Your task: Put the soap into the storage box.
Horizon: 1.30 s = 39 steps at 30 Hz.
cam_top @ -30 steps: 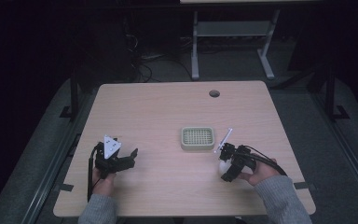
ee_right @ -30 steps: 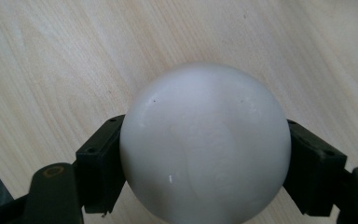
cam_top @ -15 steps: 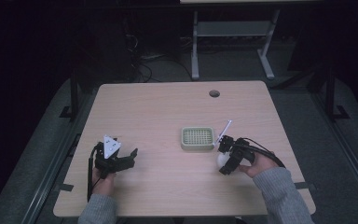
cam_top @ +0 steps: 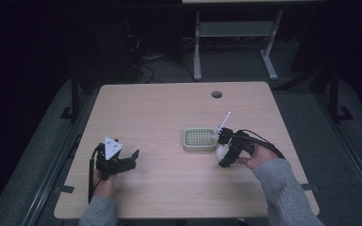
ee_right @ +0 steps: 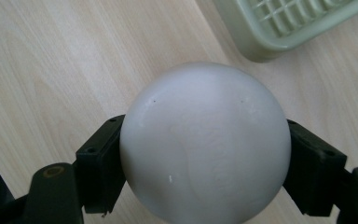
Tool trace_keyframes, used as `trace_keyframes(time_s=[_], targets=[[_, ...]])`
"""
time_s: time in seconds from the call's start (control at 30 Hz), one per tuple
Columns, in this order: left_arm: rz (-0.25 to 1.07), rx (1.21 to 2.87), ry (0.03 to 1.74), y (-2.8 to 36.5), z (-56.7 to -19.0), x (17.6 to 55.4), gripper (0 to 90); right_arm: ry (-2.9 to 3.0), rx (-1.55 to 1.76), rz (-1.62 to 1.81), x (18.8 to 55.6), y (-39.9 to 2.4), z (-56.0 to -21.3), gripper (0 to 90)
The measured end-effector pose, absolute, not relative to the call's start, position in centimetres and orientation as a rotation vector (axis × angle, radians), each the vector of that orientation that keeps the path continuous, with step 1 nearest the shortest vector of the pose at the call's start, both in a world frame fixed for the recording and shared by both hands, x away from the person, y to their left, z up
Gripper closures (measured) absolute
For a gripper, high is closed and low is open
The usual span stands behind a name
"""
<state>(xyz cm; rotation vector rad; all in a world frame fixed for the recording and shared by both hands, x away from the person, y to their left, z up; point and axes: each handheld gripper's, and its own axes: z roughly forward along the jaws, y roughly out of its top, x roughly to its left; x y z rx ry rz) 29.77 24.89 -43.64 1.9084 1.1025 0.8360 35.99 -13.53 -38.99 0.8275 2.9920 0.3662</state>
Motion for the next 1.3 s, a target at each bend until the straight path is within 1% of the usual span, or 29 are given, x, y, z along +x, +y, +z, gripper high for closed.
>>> trace_keyframes(time_s=[0.77, 1.3], targets=[[0.835, 1.908, 1.103, 25.0, -43.6, 29.7, 14.8, 3.004, 0.784, 0.365, 38.9, -11.3, -37.0, 23.5], [0.836, 1.906, 1.099, 24.9, -43.5, 29.7, 14.8, 3.017, 0.789, 0.370, 40.5, -10.2, -36.8, 23.5]])
